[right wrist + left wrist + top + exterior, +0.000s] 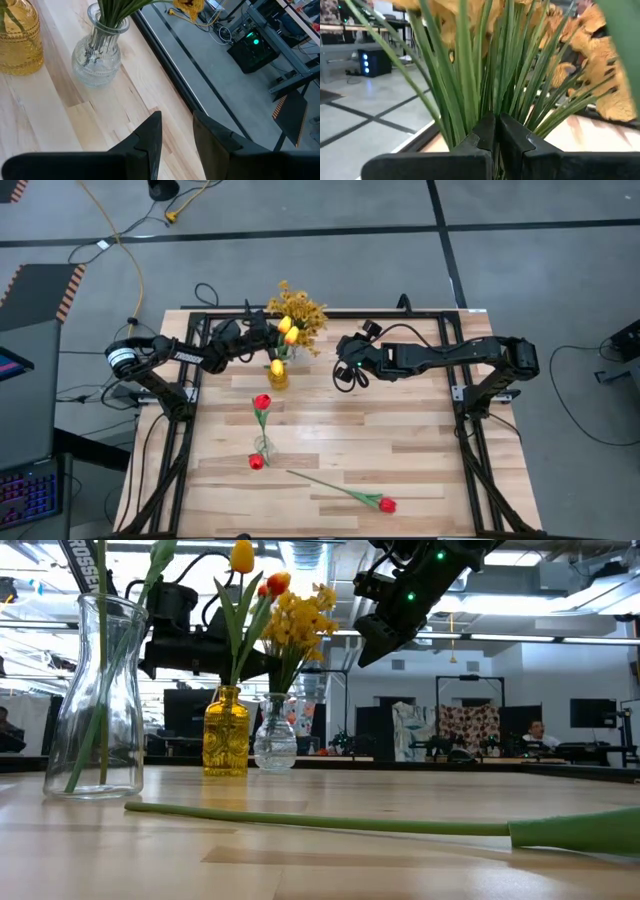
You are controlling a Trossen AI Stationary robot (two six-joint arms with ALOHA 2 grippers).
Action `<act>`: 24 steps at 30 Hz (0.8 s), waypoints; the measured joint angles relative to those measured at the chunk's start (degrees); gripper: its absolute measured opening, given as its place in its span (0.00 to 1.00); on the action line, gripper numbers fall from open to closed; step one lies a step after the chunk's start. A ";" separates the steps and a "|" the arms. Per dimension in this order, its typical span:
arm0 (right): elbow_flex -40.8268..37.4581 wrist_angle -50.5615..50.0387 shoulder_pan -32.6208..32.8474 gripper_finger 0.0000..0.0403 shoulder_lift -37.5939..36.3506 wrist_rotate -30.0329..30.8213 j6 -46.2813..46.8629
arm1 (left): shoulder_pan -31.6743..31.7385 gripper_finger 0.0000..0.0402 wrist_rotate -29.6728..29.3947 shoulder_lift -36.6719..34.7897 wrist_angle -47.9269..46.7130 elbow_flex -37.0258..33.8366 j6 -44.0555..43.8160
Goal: Sort flowers into vase by color
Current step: Put the yellow flowers into the top transparent vase
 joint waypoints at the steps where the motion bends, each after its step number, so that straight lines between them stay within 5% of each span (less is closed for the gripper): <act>1: -0.01 0.00 -0.01 0.34 -0.02 0.00 0.00 | 0.00 0.00 0.01 -0.01 -0.40 0.00 0.16; 24: -0.01 -0.02 0.00 0.34 -0.02 0.00 0.00 | 0.02 0.00 0.28 -0.04 -2.22 0.03 0.38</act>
